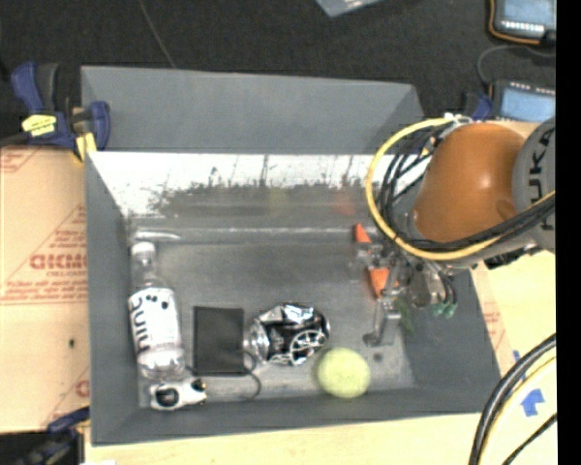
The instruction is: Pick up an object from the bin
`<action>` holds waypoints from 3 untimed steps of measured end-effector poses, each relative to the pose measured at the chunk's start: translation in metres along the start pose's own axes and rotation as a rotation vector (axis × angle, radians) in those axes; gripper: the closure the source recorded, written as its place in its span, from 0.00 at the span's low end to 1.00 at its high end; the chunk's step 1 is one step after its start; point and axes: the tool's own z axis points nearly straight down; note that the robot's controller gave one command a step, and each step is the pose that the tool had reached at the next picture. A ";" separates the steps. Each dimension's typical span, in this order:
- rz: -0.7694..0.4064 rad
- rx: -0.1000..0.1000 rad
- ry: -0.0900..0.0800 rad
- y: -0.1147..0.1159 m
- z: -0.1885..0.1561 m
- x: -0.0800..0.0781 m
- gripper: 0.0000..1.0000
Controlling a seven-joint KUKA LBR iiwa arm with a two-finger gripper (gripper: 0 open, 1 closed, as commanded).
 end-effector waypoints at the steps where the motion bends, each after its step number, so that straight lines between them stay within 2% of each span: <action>1: -0.051 0.001 -0.004 0.019 0.027 0.017 0.00; 2: -0.208 0.001 -0.008 0.025 0.082 0.028 0.00; 3: -0.295 0.002 -0.002 0.058 0.112 0.028 1.00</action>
Offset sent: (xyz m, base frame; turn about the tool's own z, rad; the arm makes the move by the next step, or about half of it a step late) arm -0.0341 0.0245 -0.1001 -0.2261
